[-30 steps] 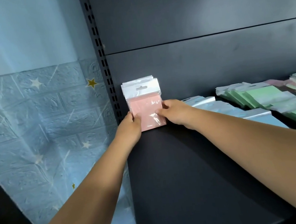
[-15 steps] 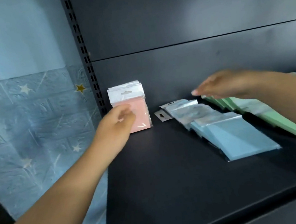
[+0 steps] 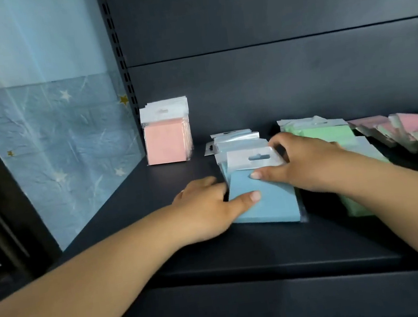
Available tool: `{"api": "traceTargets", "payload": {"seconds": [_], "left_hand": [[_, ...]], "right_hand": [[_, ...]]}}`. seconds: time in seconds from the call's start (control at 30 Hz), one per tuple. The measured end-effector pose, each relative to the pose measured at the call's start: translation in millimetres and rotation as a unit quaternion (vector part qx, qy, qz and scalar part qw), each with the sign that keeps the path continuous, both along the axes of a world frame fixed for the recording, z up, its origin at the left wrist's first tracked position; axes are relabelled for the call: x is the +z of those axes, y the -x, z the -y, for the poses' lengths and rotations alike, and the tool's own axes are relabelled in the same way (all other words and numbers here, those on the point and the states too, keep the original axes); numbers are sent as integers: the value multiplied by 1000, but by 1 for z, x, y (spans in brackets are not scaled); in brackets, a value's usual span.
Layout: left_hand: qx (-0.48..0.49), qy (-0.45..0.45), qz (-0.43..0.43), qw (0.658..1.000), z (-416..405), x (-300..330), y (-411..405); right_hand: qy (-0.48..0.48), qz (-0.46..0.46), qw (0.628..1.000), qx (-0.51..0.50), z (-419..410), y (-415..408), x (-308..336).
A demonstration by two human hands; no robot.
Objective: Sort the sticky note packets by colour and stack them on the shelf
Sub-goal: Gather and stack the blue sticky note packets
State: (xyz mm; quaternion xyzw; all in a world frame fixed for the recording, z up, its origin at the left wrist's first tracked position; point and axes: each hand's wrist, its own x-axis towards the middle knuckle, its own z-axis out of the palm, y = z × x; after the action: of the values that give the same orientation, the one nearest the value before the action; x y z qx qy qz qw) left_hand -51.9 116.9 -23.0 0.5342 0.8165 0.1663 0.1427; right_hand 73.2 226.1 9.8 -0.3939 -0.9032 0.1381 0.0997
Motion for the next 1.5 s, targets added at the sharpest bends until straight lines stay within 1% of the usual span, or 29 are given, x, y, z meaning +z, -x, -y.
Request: {"api": "traceTargets", "payload": {"seconds": [0.1, 0.13, 0.17, 0.23, 0.27, 0.3, 0.33, 0.37, 0.4, 0.43, 0.47, 0.5, 0.53, 0.57, 0.6, 0.67, 0.73, 0.77, 0.83, 0.9, 1.0, 1.03, 1.1, 1.17, 1.23, 1.27, 1.3, 1.37, 1.5], "left_hand": [[27, 9, -56, 998, 0, -4, -2], [29, 5, -62, 998, 1, -4, -4], [28, -12, -59, 998, 3, -3, -5], [25, -79, -28, 996, 9, 0, -8], [25, -128, 7, 991, 11, 2, -4], [31, -188, 73, 979, 11, 4, 1], [46, -239, 160, 957, 12, 7, 2], [63, -284, 247, 924, 13, 9, 5], [76, -321, 317, 889, 12, 11, 9], [82, -347, 373, 857, 11, 13, 11], [86, -365, 416, 829, 10, 15, 14], [93, -384, 447, 802, 8, 18, 17], [104, -399, 468, 782, 6, 21, 20], [115, -407, 481, 768, 2, 26, 24], [127, -408, 491, 759, -2, 32, 29], [141, -397, 503, 755, -12, 43, 37], [136, -388, 511, 755, -24, 48, 39], [130, -384, 519, 752, -30, 47, 38], [120, -371, 532, 752, -38, 42, 35], [116, -362, 543, 749, -38, 38, 38], [122, -385, 561, 723, -33, 37, 48], [124, -392, 570, 711, -31, 38, 50], [123, -399, 577, 702, -31, 39, 49], [110, -392, 575, 710, -33, 38, 47], [90, -377, 573, 723, -34, 35, 46], [75, -367, 571, 730, -35, 34, 45], [58, -355, 570, 738, -35, 32, 44], [23, -329, 567, 755, -35, 30, 39], [-8, -299, 547, 782, -36, 25, 29]], "right_hand": [[-64, 10, 998, 10, 3, -5, -1], [-64, -8, 998, 25, 2, -6, -1], [-47, -45, 997, 46, 2, -7, 0], [26, -171, 981, 86, 3, -8, 5], [83, -246, 960, 101, 4, -7, 9], [145, -312, 931, 118, 4, -4, 14], [202, -360, 901, 132, 4, 0, 17], [252, -388, 876, 136, 3, 4, 20], [291, -399, 859, 132, 3, 9, 25], [308, -390, 860, 119, 0, 14, 30], [296, -356, 881, 96, -5, 17, 33], [257, -295, 917, 71, -11, 21, 33], [205, -212, 955, 46, -17, 22, 32], [157, -121, 980, 20, -20, 22, 28], [123, -47, 991, 0, -22, 21, 23], [95, 29, 995, 3, -24, 21, 12], [102, 53, 993, 18, -28, 20, 7], [116, 46, 992, 21, -32, 19, 6], [163, 0, 987, 15, -41, 18, 4], [197, -73, 978, 5, -51, 17, 4], [190, -192, 963, 1, -63, 13, 8], [194, -245, 950, 0, -65, 11, 11], [224, -354, 908, 3, -66, 7, 15], [283, -446, 849, 3, -62, 5, 19], [360, -518, 776, 6, -56, 8, 22], [387, -536, 750, 9, -52, 10, 23], [401, -538, 742, 14, -47, 14, 22], [393, -520, 758, 23, -40, 23, 15], [328, -459, 824, 53, -27, 37, 2]]}}
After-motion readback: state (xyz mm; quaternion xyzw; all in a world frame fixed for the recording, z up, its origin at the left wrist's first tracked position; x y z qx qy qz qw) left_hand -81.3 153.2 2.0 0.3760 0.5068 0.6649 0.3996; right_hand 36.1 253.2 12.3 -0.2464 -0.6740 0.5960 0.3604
